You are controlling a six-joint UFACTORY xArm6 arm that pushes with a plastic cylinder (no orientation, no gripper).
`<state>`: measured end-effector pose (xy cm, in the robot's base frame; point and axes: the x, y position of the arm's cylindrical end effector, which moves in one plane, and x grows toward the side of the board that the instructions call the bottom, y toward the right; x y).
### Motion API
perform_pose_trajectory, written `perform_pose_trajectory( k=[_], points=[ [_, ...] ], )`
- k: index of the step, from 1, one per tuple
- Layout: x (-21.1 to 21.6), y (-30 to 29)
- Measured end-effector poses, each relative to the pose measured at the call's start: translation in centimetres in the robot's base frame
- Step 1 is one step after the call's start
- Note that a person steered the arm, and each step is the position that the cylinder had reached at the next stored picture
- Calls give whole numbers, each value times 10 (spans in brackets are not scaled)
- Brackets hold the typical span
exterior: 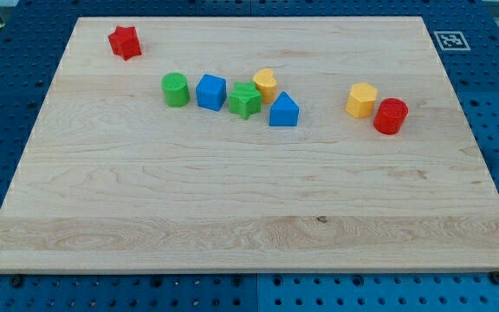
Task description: Push the red circle to the right of the red star
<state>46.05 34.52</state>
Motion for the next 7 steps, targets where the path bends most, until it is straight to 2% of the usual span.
perform_pose_trajectory(
  k=[1, 3, 4, 5, 7],
  points=[
    [29, -20],
    [31, -114],
    [19, -134],
    [-10, -141],
    [-18, -93]
  ],
)
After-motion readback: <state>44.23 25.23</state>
